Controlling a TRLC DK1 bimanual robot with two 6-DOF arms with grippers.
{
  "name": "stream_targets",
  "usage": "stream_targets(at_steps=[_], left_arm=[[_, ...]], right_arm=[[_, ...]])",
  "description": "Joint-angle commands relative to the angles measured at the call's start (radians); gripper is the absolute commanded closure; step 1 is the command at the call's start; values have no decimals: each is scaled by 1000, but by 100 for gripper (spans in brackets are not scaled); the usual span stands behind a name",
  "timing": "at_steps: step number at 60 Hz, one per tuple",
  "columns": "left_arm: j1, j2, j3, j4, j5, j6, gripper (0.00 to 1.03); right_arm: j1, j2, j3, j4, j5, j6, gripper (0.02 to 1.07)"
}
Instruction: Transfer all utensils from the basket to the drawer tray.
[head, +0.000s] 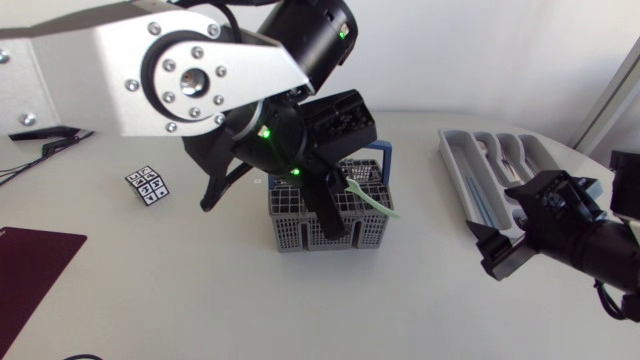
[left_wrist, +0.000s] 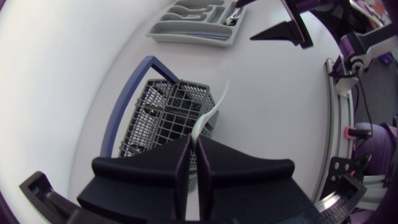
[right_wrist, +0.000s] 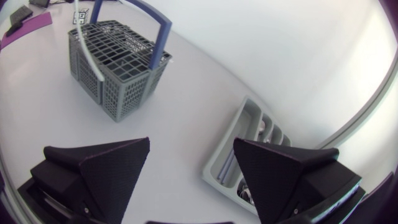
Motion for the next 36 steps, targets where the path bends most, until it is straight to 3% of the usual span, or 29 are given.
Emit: stream_targets(at_steps=[1, 15, 36], left_arm=[[-9, 41, 53, -37, 32, -117, 100], [-9, 122, 129, -129, 188, -260, 100], [40, 202, 223, -204, 317, -333, 100]], right_arm=[[74, -36, -36, -25, 17, -15, 10], [303, -93, -67, -43, 123, -6, 10], [669, -11, -76, 47, 370, 16, 10]])
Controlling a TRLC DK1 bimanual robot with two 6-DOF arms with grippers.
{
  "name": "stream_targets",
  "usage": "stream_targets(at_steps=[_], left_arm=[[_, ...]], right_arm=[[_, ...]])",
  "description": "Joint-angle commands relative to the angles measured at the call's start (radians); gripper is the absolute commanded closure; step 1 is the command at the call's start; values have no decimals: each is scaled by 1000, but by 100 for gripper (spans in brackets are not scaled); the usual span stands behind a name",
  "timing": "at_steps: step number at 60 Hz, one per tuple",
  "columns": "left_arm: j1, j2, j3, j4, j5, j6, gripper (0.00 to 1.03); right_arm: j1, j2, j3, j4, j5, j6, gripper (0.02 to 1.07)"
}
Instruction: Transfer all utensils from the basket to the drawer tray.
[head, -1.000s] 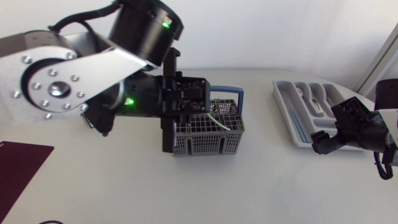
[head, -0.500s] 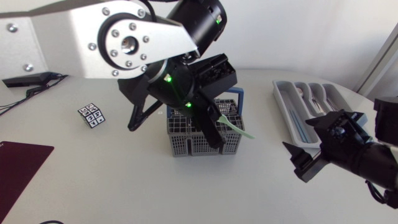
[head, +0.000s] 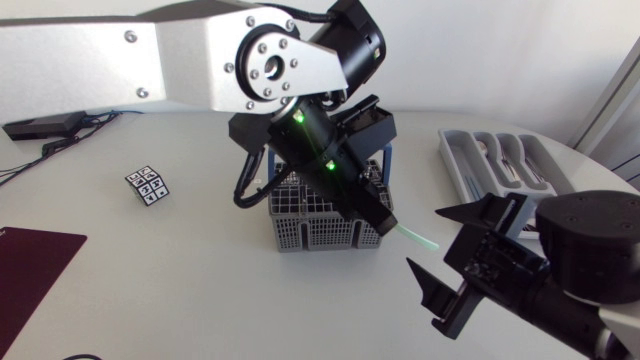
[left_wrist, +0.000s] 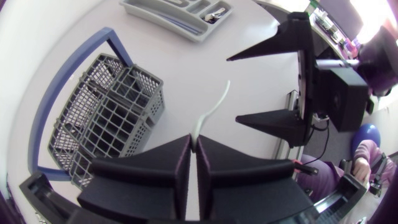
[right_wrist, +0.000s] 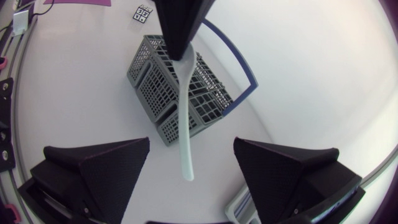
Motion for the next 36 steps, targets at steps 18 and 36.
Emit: stream_targets(at_steps=[18, 36], left_arm=[[71, 69, 87, -70, 151, -76, 100], [79, 82, 90, -98, 198, -76, 100]], right_arm=[[105, 157, -13, 185, 126, -8, 17], [142, 289, 18, 333, 205, -50, 27]])
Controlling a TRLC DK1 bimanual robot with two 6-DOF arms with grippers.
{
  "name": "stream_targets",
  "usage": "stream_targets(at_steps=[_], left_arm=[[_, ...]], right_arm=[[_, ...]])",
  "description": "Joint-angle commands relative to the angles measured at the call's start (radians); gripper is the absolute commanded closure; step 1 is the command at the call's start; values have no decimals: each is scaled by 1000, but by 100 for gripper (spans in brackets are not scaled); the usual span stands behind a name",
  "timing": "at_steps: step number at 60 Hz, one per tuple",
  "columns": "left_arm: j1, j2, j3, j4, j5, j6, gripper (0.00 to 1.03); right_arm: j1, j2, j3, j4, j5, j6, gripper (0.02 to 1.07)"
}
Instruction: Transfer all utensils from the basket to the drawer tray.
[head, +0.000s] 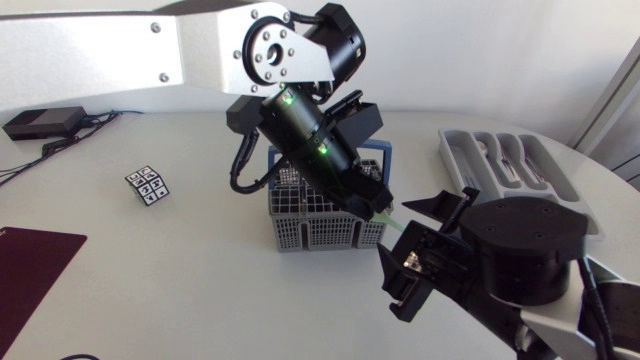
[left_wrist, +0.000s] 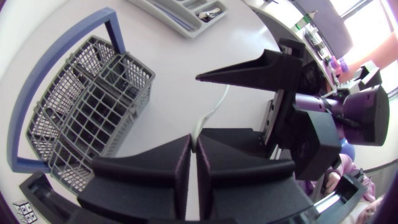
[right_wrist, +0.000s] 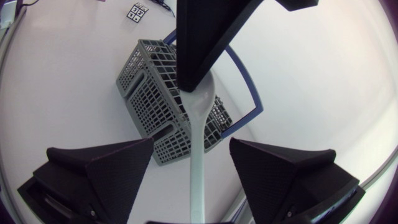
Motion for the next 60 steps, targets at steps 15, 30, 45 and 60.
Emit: stream_targets(at_steps=[15, 30, 45, 60], left_arm=[[31, 25, 4, -27, 18, -24, 100], [36, 27, -4, -34, 32, -26, 100], [36, 30, -2, -37, 49, -27, 100], [39, 28, 2, -40, 52, -27, 100]], right_arm=[[21, 62, 46, 72, 59, -62, 48], [27, 62, 45, 81, 67, -69, 71], [30, 60, 40, 82, 67, -79, 87], [38, 51, 34, 67, 65, -83, 94]])
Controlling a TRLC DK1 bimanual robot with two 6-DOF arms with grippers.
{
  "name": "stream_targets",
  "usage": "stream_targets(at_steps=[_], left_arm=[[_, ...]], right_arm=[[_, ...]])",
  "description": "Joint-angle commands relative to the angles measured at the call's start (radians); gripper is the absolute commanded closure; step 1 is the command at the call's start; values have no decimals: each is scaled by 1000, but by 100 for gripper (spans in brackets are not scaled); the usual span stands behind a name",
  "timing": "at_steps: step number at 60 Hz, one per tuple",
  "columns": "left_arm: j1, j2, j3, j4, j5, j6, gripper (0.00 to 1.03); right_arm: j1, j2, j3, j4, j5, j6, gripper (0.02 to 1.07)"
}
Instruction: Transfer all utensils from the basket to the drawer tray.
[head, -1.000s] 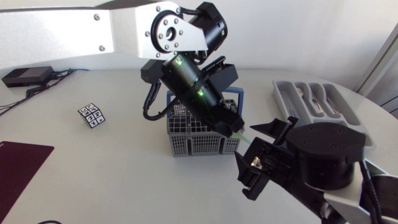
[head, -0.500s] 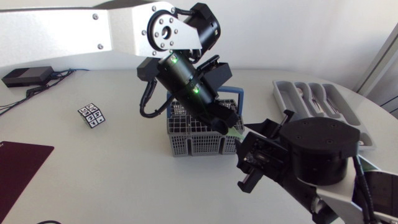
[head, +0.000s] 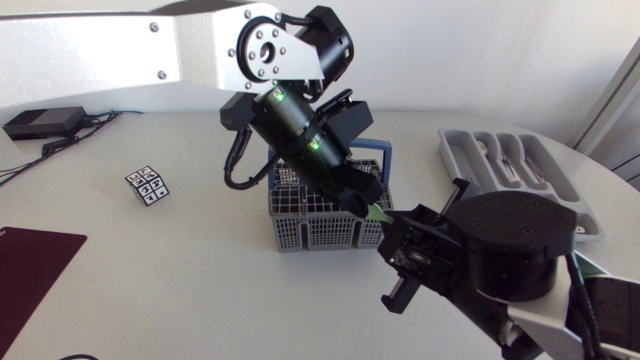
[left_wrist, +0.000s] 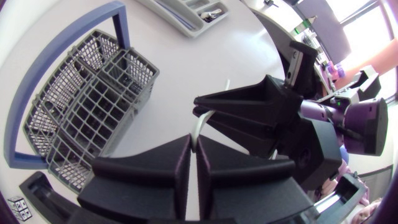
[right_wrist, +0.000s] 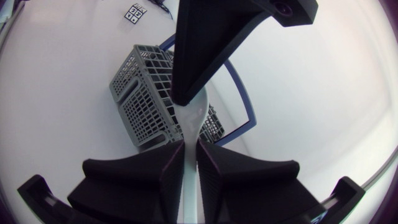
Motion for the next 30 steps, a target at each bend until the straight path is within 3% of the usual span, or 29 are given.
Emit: stream_targets(at_steps=[1, 11, 20, 26, 28, 30], left_arm=[[7, 22, 2, -24, 13, -23, 100], [13, 19, 7, -24, 13, -23, 98], [19, 8, 18, -23, 13, -23, 85], [35, -7, 41, -19, 14, -23, 65], [38, -16, 44, -12, 19, -23, 55], [42, -29, 44, 2, 19, -23, 39]], right_arm=[[7, -3, 6, 3, 13, -23, 94], [7, -14, -1, -9, 13, -15, 94], [6, -25, -5, -15, 12, -11, 94], [6, -32, -10, -26, 7, -6, 94], [6, -34, -10, -31, 4, -4, 94], [4, -39, -11, -35, -1, 0, 94]])
